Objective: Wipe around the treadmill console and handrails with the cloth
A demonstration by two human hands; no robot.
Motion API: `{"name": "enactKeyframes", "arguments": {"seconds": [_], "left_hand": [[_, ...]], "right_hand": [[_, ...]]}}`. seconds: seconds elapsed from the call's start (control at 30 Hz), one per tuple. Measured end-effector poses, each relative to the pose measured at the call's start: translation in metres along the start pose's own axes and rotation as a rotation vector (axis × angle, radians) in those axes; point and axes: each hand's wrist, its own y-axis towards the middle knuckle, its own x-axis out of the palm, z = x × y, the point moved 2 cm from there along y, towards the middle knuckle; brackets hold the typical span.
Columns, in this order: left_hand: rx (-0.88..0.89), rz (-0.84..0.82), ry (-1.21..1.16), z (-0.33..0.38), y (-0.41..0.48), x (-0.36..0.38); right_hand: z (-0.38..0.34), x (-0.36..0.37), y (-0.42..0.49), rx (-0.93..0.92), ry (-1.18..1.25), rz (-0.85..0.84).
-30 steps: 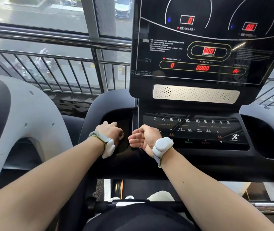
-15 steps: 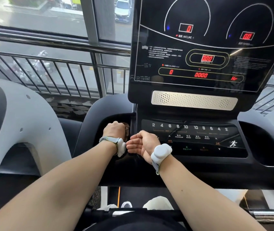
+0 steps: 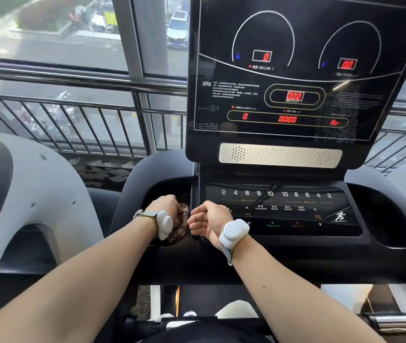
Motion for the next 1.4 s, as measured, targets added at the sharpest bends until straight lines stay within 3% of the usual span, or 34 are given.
{"name": "enactKeyframes", "arguments": {"seconds": [0.27,0.67,1.03,1.4], "left_hand": [[-0.059,0.125,0.244,-0.004,-0.02,0.009],[-0.049,0.244,0.195,0.001,0.005,0.001],[-0.069,0.188,0.038,0.018,0.025,-0.005],[0.05,-0.018,0.041,0.001,-0.002,0.017]], "right_hand": [[0.002,-0.001,-0.002,-0.004,-0.012,0.009],[0.003,-0.001,0.001,0.011,-0.006,-0.007],[0.002,-0.003,0.006,0.01,0.0,-0.024],[0.004,0.0,0.005,-0.024,-0.021,-0.018]]}}
